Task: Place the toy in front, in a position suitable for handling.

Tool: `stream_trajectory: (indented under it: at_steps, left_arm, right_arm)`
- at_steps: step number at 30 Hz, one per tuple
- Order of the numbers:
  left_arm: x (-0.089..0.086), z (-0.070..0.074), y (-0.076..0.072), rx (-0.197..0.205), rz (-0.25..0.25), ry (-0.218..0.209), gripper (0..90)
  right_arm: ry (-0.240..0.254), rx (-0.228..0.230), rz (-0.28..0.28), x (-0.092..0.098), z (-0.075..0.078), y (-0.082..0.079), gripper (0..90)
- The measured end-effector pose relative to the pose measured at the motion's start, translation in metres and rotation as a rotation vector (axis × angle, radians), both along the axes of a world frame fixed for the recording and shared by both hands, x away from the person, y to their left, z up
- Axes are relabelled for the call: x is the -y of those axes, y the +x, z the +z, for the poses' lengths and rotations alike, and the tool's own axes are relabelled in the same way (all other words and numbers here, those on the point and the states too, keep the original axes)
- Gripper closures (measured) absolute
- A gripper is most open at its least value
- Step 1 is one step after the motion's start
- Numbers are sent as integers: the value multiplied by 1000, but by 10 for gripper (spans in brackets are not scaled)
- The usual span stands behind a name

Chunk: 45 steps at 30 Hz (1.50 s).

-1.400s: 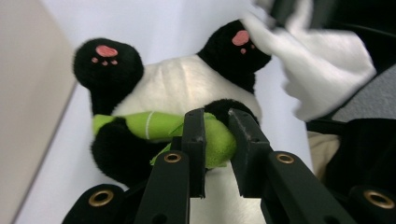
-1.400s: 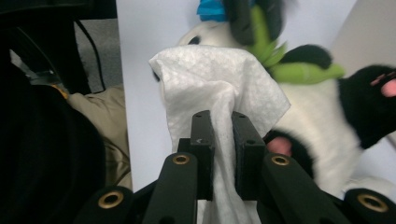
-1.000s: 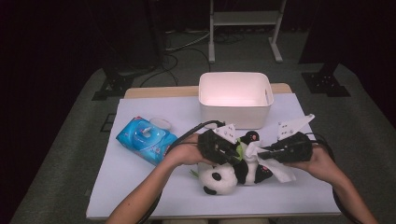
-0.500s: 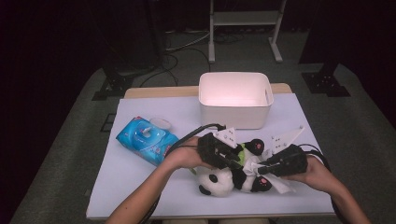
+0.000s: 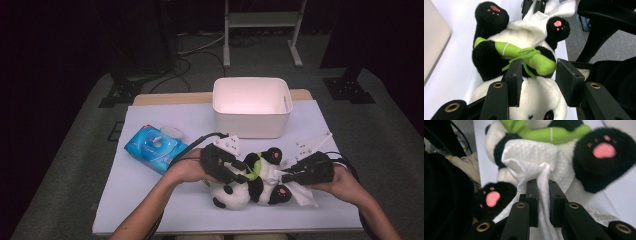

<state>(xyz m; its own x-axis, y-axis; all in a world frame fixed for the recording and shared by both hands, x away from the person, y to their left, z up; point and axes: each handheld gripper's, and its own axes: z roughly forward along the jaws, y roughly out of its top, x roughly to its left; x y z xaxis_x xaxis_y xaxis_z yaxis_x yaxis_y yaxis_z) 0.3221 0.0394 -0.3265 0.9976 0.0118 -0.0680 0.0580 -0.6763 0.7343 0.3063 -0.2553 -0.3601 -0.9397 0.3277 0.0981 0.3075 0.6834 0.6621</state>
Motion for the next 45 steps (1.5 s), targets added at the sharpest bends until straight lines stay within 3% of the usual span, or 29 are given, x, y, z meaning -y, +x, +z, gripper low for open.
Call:
stream_trajectory:
  at_steps: [9, 22, 30, 35, 45]
  left_arm:
    - [-27, 3, -2, 1, 42, -52, 523]
    - [-56, 0, -4, 5, 119, -72, 472]
    - [-70, -11, -5, -1, 164, -80, 439]
    - [-79, -14, -8, 8, 192, -90, 404]
    - [-94, -25, -8, -5, 243, -115, 362]
  right_arm:
    - [-8, -8, -116, 35, -5, 3, 806]
    - [-48, -74, -284, 85, -31, 3, 780]
    - [-52, -106, -341, 100, -47, -2, 671]
    - [-17, -98, -362, 108, -41, -4, 614]
    - [-3, -87, -353, 108, -30, -2, 543]
